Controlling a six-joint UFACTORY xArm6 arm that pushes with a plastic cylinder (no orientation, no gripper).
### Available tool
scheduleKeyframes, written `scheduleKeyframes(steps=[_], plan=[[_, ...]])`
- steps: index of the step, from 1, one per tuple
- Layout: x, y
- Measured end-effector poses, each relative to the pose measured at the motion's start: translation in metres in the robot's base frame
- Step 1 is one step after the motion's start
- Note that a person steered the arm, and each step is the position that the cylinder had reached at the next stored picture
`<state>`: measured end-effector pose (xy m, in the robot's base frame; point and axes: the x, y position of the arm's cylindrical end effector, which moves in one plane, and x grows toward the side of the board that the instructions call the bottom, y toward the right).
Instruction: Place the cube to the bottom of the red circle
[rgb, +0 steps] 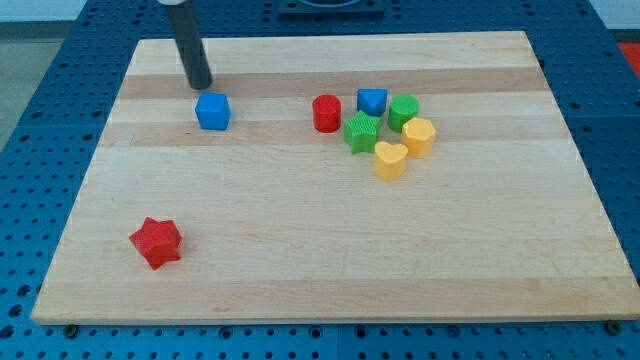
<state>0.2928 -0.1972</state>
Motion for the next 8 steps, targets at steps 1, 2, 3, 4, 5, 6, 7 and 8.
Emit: scheduleKeyframes(steps=[1, 2, 3, 4, 5, 6, 7, 8], plan=[[0.021, -0.009], [0.041, -0.009], [0.041, -0.002], [0.045, 0.020], [0.062, 0.044], [0.086, 0.068], [0.104, 0.091], [0.127, 0.095]])
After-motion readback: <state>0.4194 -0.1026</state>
